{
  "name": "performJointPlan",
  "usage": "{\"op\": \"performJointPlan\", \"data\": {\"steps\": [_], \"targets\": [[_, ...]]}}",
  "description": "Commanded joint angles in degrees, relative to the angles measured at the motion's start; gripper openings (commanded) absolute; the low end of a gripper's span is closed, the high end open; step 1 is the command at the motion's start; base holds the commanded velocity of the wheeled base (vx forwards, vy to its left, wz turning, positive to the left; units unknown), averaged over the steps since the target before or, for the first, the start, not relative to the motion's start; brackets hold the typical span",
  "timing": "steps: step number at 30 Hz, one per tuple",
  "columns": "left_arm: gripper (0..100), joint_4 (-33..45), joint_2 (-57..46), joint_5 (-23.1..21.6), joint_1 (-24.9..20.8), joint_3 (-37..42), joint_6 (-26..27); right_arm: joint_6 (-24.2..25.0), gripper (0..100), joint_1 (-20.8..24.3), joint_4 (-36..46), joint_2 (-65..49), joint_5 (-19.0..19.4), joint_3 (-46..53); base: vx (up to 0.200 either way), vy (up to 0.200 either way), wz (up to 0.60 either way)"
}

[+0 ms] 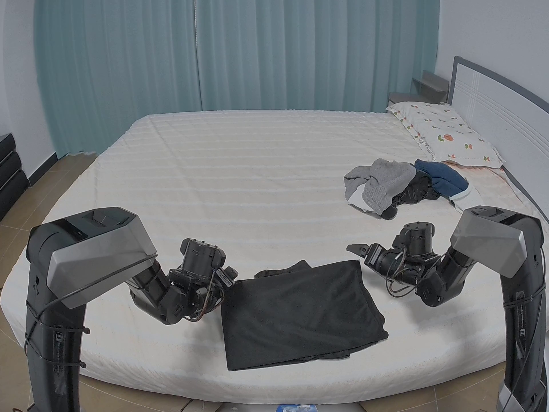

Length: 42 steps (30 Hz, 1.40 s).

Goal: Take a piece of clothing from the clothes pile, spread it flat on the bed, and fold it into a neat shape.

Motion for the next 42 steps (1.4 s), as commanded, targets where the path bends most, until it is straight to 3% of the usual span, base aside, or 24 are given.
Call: {"op": "performJointPlan", "data": {"steps": [1, 7, 18, 23, 24, 42], "targets": [[100, 0.24, -3.97, -0.67, 2.06, 1.32, -3.09, 0.92, 100, -0.11, -3.05, -9.59, 2.32, 16.48, 0.0, 0.0, 0.0], [100, -0.11, -6.08, -5.15, 3.55, 3.51, -3.09, 0.83, 100, 0.95, -3.23, -13.46, 6.1, 26.85, 0.0, 0.0, 0.0], [100, -0.11, -5.64, -5.15, 3.55, 3.6, -2.74, -3.03, 100, 1.39, -3.14, -13.55, 6.28, 32.04, 0.0, 0.0, 0.0], [100, -0.11, -5.55, -5.15, 3.55, 3.6, -2.57, -3.12, 100, 3.59, -3.14, -13.55, 6.28, 33.36, 0.0, 0.0, 0.0], [100, -0.11, -5.55, -5.15, 3.55, 3.51, -2.57, -3.21, 0, 3.85, -3.14, -13.37, 6.28, 33.62, 0.0, 0.0, 0.0], [100, -0.03, -4.94, -5.15, 3.38, 3.34, -2.57, -5.05, 0, 4.02, -2.7, -15.3, 5.93, 35.82, 0.0, 0.0, 0.0]]}}
